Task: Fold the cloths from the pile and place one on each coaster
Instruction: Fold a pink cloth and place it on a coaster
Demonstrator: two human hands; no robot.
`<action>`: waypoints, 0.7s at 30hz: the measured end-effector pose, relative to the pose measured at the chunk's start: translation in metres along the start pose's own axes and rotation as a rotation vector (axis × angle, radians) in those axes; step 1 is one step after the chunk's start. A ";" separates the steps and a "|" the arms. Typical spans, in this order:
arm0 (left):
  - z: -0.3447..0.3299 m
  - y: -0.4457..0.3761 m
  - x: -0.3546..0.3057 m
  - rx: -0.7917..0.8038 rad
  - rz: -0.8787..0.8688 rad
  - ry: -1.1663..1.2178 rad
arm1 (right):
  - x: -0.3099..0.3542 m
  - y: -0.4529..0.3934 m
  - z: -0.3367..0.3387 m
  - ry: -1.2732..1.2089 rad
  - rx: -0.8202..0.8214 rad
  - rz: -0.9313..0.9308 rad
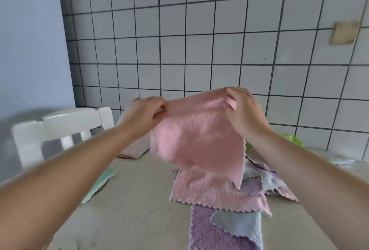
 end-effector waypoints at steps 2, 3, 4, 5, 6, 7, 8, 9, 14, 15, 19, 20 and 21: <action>0.036 0.015 0.007 -0.077 0.066 0.021 | 0.012 0.004 0.006 0.005 0.017 0.014; 0.051 0.021 0.011 -0.106 0.098 0.045 | 0.018 0.006 0.009 0.006 0.022 0.016; 0.063 0.027 0.015 -0.117 0.113 0.055 | 0.023 0.007 0.011 0.005 0.025 0.013; 0.073 0.032 0.018 -0.113 0.106 0.034 | 0.027 0.008 0.011 0.008 0.032 0.007; 0.080 0.037 0.021 -0.100 0.095 -0.009 | 0.031 0.009 0.010 0.019 0.039 0.005; 0.087 0.041 0.026 -0.085 0.087 -0.054 | 0.035 0.011 0.008 0.041 0.058 0.005; 0.092 0.045 0.032 -0.067 0.093 -0.085 | 0.039 0.013 0.004 0.068 0.078 0.012; 0.096 0.050 0.040 -0.046 0.122 -0.091 | 0.045 0.016 0.000 0.093 0.102 0.018; 0.125 0.064 0.057 -0.063 0.275 0.032 | 0.063 0.028 0.001 0.009 0.109 -0.003; 0.133 0.067 0.057 -0.081 0.289 0.060 | 0.066 0.031 0.005 -0.011 0.101 -0.005; 0.168 0.089 0.049 -0.189 0.323 0.151 | 0.072 0.044 0.027 0.026 0.037 0.035; 0.174 0.099 0.045 -0.215 0.333 0.172 | 0.073 0.052 0.033 0.029 0.038 0.049; 0.176 0.111 0.043 -0.223 0.353 0.201 | 0.075 0.061 0.036 0.034 0.046 0.059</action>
Point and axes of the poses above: each hand's wrist, its own y-axis away from the middle knuckle, its own z-axis out of the back of the hand, x = y × z, the point moved 10 cm from there along -y, towards the middle knuckle, and after that the axes turned 9 degrees about y, right-handed, at the moved point
